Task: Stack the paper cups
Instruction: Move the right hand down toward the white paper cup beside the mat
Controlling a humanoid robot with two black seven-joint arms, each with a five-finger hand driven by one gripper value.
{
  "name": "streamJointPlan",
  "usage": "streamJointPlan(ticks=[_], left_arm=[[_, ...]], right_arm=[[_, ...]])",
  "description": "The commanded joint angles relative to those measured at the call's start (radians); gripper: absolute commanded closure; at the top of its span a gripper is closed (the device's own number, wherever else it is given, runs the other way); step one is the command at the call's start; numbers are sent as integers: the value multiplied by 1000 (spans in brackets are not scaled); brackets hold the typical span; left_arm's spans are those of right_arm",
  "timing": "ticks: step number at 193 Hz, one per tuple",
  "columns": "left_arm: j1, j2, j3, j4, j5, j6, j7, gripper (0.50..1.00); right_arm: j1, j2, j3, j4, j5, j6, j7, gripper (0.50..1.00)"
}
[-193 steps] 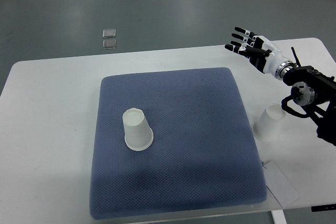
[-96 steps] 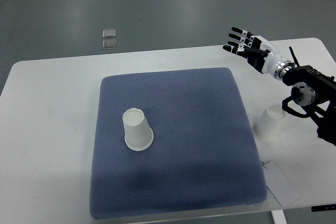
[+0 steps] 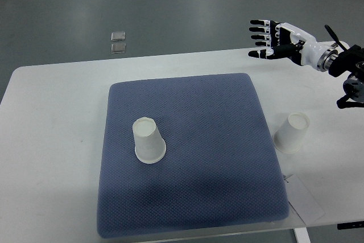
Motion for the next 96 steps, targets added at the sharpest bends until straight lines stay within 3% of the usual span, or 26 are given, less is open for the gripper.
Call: streamJointPlan(ticks=[1,60,96], left_arm=[[0,0,0,0,0,-1,0,500],[0,0,0,0,0,0,0,500],[0,0,0,0,0,-1,0,500]], right_arm=[[4,-70,-16,63,-128,36,7,585],[24,-289,-85,263,-498,150,68,585],[46,-360,-134,323,-651,191,90,585]])
